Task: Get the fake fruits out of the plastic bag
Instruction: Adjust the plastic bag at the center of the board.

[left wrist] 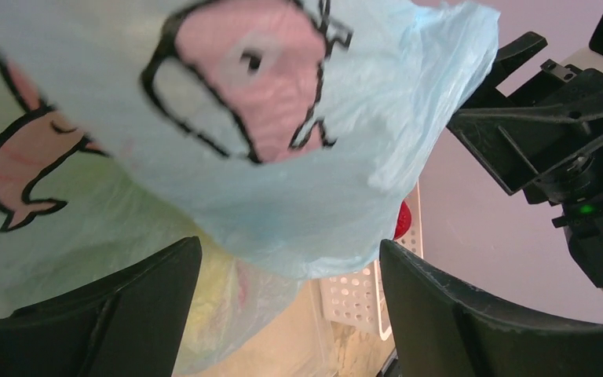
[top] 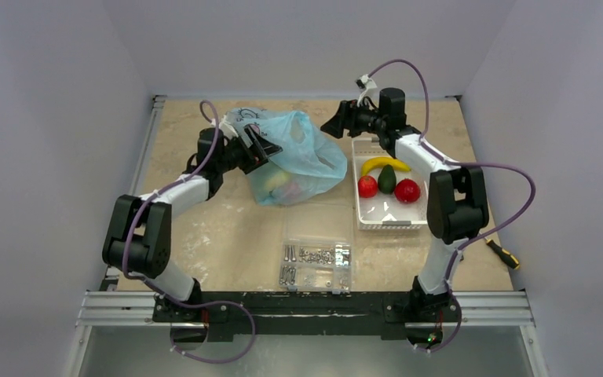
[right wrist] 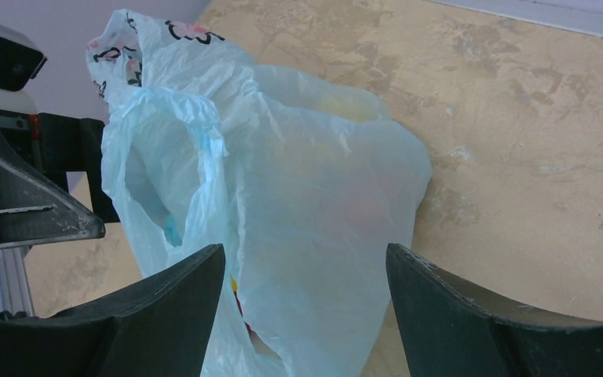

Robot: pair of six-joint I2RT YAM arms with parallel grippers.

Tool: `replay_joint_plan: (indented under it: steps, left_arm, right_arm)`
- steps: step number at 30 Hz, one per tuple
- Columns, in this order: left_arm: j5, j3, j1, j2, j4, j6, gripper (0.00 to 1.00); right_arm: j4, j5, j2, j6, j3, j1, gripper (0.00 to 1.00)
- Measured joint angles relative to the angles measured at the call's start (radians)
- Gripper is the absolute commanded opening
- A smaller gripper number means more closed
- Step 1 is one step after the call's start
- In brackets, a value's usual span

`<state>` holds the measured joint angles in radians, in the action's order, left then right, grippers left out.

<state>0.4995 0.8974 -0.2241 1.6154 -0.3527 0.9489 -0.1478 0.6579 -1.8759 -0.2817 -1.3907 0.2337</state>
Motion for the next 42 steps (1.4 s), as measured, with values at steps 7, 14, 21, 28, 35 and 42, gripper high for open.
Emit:
replay_joint_plan:
  steps: [7, 14, 21, 28, 35, 42]
  left_arm:
    - [-0.015, -0.060, 0.014, -0.058, -0.010, -0.013, 0.90]
    - [0.019, -0.053, 0.014, 0.069, -0.171, 0.066, 0.71]
    - [0.069, -0.033, 0.014, 0.188, -0.286, 0.151, 0.25]
    - [0.123, -0.031, 0.014, 0.190, -0.353, 0.175, 0.00]
    - [0.177, -0.104, 0.021, 0.077, -0.327, 0.166, 0.00]
    - [0.146, -0.111, 0.028, -0.106, 0.004, 0.078, 0.00]
  right_arm:
    - [-0.008, 0.048, 0.000, -0.008, 0.008, -0.011, 0.75]
    - [-0.029, 0.076, -0.014, -0.006, 0.007, -0.011, 0.70]
    - [-0.032, 0.093, -0.083, -0.005, 0.005, -0.006, 0.69]
    - [-0.029, 0.086, -0.119, 0.008, -0.014, 0.027, 0.69]
    - [-0.026, -0.039, -0.132, 0.067, -0.056, 0.113, 0.30]
    - [-0.107, -0.420, -0.130, 0.042, -0.058, 0.170, 0.00]
